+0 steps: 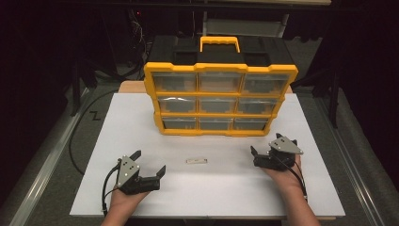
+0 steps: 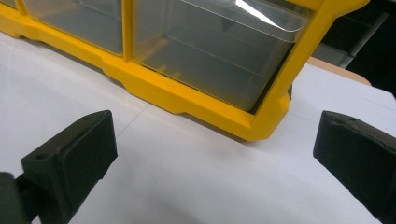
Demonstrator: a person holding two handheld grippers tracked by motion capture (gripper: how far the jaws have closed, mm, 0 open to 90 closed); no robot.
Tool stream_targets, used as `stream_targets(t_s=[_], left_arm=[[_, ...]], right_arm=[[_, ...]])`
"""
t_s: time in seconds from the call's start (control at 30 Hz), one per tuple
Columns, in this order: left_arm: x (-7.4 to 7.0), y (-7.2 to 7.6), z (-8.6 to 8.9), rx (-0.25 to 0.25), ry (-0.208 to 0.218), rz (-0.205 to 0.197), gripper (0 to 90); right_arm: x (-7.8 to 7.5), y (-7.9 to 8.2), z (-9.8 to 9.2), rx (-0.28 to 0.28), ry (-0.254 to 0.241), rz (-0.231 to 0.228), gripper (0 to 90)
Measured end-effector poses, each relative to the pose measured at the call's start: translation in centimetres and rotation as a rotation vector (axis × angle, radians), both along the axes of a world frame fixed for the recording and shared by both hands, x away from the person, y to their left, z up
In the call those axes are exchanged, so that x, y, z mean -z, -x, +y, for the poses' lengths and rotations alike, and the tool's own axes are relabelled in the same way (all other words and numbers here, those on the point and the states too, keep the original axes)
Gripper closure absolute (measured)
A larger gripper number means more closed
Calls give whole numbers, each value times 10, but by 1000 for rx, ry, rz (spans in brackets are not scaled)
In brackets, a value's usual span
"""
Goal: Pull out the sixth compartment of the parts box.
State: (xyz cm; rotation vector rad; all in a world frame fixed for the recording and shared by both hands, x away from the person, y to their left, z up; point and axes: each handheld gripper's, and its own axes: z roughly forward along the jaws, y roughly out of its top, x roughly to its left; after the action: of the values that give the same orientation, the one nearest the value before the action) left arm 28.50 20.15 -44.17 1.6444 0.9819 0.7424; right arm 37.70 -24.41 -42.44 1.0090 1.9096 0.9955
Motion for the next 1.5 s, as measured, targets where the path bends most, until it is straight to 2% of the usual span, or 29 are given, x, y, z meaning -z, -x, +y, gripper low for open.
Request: stream_targets(t_s=[0.37, 0.5, 0.8, 0.83, 1.43, 1.47, 1.5], left_arm=[[-1, 1, 0, 10, -3, 0, 3], [-1, 1, -1, 11, -4, -1, 2], [-1, 1, -1, 11, -8, -2, 7], [-1, 1, -1, 11, -8, -2, 7], [-1, 1, 0, 17, -1, 1, 7], [-1, 1, 0, 18, 1, 1, 7], [-1, 1, 0, 19, 2, 0, 7]], right_arm=[[0, 3, 5, -25, 111, -6, 8], [0, 5, 7, -45, 133, -6, 7], [1, 8, 13, -64, 222, -29, 8], [1, 8, 13, -68, 243, -35, 8], [6, 12, 26, -88, 401, -61, 8], [5, 12, 26, -101, 429, -67, 8], [5, 13, 27, -104, 424, -72, 8]])
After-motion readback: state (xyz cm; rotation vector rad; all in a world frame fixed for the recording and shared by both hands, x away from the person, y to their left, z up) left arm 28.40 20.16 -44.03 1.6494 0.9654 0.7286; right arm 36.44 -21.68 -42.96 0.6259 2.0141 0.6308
